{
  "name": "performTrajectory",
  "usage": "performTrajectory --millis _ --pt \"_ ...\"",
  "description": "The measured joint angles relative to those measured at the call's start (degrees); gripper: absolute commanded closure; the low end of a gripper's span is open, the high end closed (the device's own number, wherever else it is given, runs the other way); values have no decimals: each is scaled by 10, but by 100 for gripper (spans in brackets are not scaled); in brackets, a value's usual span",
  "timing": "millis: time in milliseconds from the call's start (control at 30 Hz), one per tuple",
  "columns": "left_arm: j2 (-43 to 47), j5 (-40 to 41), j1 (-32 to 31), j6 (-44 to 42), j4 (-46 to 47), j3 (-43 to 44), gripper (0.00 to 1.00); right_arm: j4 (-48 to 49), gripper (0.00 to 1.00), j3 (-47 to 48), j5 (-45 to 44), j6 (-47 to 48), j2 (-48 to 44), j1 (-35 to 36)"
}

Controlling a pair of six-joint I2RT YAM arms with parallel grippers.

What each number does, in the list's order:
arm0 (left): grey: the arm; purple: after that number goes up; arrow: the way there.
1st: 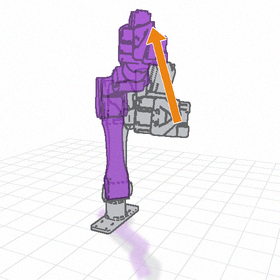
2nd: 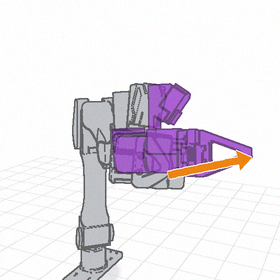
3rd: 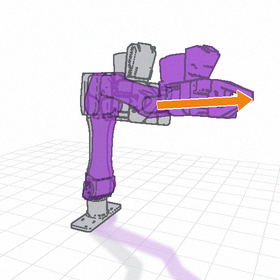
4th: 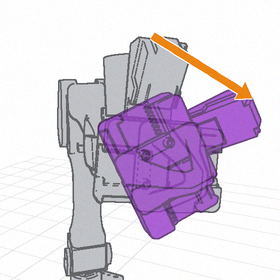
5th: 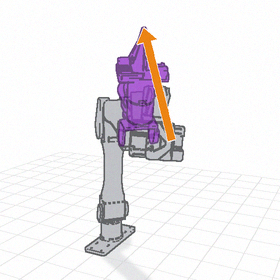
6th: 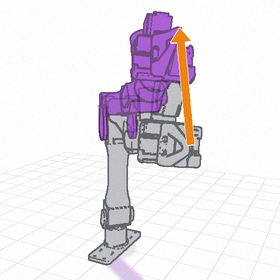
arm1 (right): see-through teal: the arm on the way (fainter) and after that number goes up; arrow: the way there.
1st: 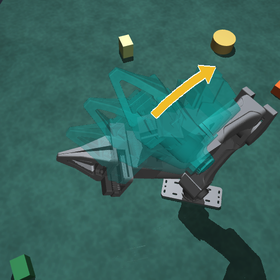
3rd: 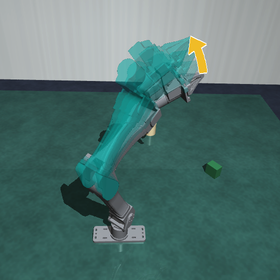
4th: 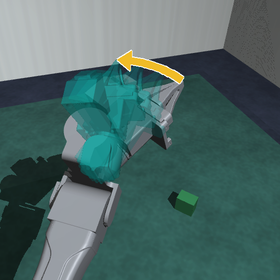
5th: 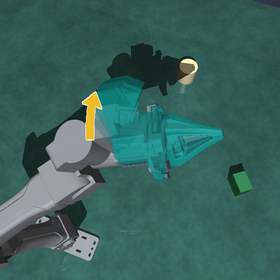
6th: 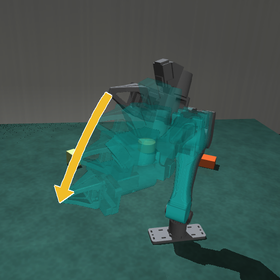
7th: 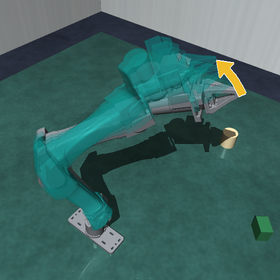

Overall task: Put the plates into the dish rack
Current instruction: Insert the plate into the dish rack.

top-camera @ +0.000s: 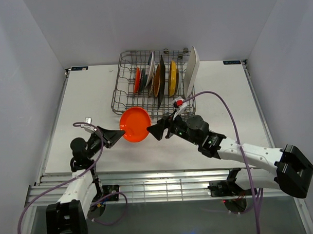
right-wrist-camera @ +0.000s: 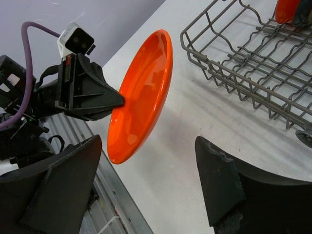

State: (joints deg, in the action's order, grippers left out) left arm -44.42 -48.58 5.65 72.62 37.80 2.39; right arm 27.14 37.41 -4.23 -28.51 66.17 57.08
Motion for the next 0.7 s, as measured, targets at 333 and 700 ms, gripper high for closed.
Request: performTrajectory --millis 333,700 --pt "0 4 -22 -11 8 0 100 -1 51 19 5 -9 41 -1" --pt "-8 12 -48 -45 24 7 97 -5 92 32 -19 -16 57 -8"
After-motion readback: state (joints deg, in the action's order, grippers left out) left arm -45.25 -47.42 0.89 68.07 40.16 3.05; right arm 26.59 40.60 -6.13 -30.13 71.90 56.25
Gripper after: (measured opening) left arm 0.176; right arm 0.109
